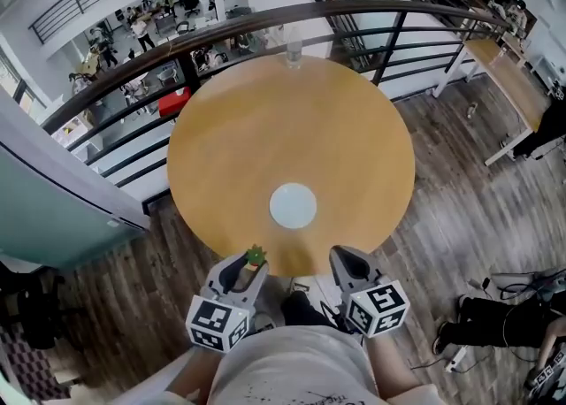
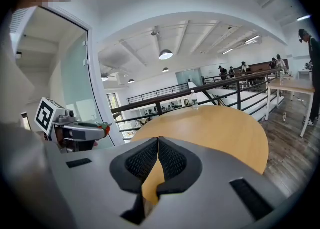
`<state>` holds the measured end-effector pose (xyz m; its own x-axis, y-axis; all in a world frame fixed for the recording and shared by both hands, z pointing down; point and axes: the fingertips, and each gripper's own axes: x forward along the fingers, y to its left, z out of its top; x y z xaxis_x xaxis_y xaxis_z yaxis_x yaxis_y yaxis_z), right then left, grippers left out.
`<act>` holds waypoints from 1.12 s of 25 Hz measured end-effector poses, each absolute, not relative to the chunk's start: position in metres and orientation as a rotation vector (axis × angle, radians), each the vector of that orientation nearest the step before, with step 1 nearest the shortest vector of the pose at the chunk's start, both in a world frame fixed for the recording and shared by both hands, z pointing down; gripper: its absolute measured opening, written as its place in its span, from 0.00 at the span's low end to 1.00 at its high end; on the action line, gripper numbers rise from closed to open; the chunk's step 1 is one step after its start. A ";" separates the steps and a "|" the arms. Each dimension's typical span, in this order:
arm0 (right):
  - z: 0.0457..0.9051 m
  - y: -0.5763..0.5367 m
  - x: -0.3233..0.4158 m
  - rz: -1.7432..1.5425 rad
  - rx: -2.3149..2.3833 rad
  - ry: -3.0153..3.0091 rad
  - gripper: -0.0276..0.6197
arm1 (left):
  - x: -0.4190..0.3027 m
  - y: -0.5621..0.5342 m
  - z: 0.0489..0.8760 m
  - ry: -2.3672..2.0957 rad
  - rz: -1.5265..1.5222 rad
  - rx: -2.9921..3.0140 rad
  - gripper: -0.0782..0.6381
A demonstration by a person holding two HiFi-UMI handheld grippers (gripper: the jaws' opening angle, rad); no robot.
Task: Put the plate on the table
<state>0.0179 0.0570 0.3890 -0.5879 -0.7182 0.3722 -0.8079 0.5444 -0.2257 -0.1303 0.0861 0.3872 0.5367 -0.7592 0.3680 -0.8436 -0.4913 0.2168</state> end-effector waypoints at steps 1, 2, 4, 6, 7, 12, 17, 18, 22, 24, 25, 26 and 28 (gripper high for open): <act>0.387 0.049 0.021 0.554 1.276 -2.550 0.08 | -0.127 0.078 0.386 -1.321 0.317 2.406 0.32; 0.386 0.041 0.024 0.554 1.270 -2.554 0.08 | -0.123 0.071 0.384 -1.325 0.318 2.404 0.32; 0.383 0.028 0.029 0.551 1.256 -2.562 0.08 | -0.117 0.059 0.382 -1.333 0.314 2.397 0.32; 0.380 0.017 0.036 0.541 1.241 -2.573 0.08 | -0.110 0.048 0.379 -1.344 0.305 2.388 0.32; 0.380 0.012 0.039 0.535 1.232 -2.578 0.08 | -0.107 0.042 0.378 -1.351 0.301 2.384 0.32; 0.383 -0.008 0.055 0.530 1.190 -2.600 0.08 | -0.089 0.019 0.375 -1.386 0.300 2.382 0.32; 0.383 -0.018 0.064 0.567 1.191 -2.597 0.08 | -0.084 0.010 0.373 -1.391 0.333 2.371 0.32; 0.383 -0.018 0.066 0.573 1.192 -2.597 0.08 | -0.084 0.010 0.373 -1.391 0.338 2.368 0.32; 0.386 -0.019 0.068 0.589 1.204 -2.590 0.08 | -0.085 0.007 0.375 -1.385 0.352 2.363 0.32; 0.388 -0.018 0.068 0.599 1.212 -2.581 0.08 | -0.086 0.005 0.377 -1.372 0.359 2.363 0.32; 0.389 -0.018 0.067 0.604 1.218 -2.576 0.08 | -0.086 0.005 0.378 -1.365 0.364 2.364 0.32; 0.390 -0.018 0.067 0.610 1.224 -2.572 0.08 | -0.087 0.004 0.378 -1.357 0.369 2.366 0.32; 0.390 -0.017 0.067 0.620 1.238 -2.567 0.08 | -0.088 0.003 0.379 -1.344 0.376 2.372 0.32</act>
